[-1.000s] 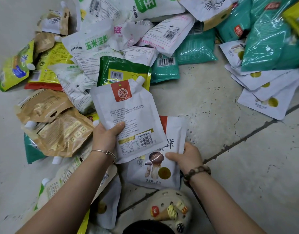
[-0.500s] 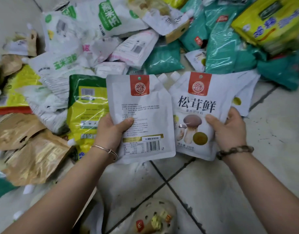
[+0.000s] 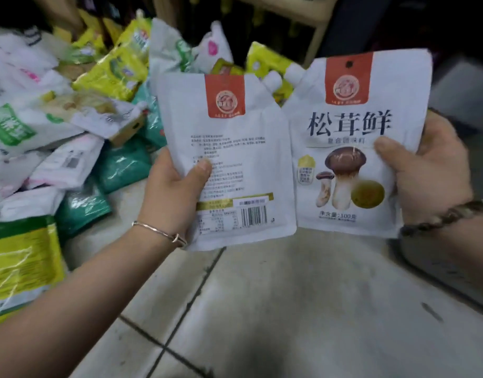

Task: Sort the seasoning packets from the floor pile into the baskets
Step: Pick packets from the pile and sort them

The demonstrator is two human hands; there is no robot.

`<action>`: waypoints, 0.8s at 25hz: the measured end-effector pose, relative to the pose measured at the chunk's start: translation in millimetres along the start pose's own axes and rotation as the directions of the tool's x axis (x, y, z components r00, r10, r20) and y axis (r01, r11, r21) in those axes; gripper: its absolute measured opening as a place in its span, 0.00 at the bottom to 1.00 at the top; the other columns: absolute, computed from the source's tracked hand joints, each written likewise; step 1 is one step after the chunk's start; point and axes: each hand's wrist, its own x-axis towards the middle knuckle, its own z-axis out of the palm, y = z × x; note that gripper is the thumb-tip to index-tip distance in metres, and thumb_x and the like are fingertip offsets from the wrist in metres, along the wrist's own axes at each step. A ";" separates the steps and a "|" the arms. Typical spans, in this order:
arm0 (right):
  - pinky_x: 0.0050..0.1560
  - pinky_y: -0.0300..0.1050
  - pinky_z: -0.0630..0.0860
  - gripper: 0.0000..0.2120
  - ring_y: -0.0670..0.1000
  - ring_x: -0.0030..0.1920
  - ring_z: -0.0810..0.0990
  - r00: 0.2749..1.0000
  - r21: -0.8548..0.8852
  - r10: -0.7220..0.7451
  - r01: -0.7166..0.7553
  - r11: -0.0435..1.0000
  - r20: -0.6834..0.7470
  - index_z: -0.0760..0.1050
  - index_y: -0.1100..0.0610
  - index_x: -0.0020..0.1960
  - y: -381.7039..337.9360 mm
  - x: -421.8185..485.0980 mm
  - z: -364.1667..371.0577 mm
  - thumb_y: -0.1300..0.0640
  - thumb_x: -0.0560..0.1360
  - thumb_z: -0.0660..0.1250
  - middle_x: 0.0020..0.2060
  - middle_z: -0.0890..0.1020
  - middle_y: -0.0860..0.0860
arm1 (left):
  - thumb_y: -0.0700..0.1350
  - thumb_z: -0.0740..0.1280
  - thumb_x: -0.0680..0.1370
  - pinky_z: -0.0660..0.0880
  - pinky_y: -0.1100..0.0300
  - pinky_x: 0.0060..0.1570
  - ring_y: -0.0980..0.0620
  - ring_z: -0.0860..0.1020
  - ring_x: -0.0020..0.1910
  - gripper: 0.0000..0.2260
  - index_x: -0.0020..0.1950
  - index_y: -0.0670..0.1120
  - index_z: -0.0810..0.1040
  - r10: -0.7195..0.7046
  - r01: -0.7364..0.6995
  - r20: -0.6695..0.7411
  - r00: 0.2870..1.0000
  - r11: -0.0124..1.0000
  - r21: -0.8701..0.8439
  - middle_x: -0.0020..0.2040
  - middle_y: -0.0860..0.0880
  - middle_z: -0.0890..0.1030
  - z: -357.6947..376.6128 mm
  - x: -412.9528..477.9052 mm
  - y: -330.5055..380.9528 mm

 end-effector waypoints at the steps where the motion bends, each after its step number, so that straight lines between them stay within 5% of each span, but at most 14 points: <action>1: 0.46 0.42 0.80 0.14 0.44 0.49 0.82 0.999 0.009 -0.018 0.018 1.000 -0.026 0.73 0.50 0.55 -11.8 5.7 -13.7 0.64 0.74 0.66 0.50 0.82 0.45 | 0.33 0.62 0.77 0.79 0.59 0.46 0.54 0.82 0.47 0.11 0.58 0.42 0.73 0.035 -0.035 0.030 0.999 0.999 -0.009 0.51 0.50 0.82 17.3 2.2 11.7; 7: 0.49 0.52 0.80 0.13 0.48 0.49 0.83 0.992 0.118 -0.085 0.095 0.988 -0.094 0.72 0.50 0.55 -70.5 35.9 -74.3 0.64 0.74 0.65 0.51 0.82 0.48 | 0.35 0.62 0.78 0.77 0.52 0.51 0.51 0.81 0.51 0.12 0.60 0.45 0.73 0.184 -0.181 0.078 0.980 0.983 -0.046 0.54 0.50 0.81 85.8 6.2 81.1; 12: 0.40 0.45 0.81 0.13 0.47 0.44 0.84 0.975 0.133 -0.185 0.201 0.970 -0.125 0.74 0.47 0.51 -115.1 53.7 -140.1 0.65 0.75 0.65 0.45 0.84 0.45 | 0.36 0.64 0.77 0.75 0.49 0.55 0.48 0.80 0.52 0.11 0.58 0.47 0.76 0.258 -0.255 0.101 0.961 0.966 -0.040 0.54 0.49 0.81 145.2 -0.8 127.8; 20: 0.36 0.47 0.80 0.20 0.51 0.41 0.84 0.940 -0.055 -0.202 0.194 0.979 -0.276 0.72 0.52 0.62 -156.7 102.4 -321.6 0.66 0.73 0.66 0.50 0.83 0.51 | 0.35 0.64 0.77 0.78 0.57 0.46 0.52 0.80 0.48 0.11 0.58 0.46 0.75 0.264 -0.285 0.403 0.876 0.958 -0.007 0.51 0.51 0.81 322.7 -13.3 186.7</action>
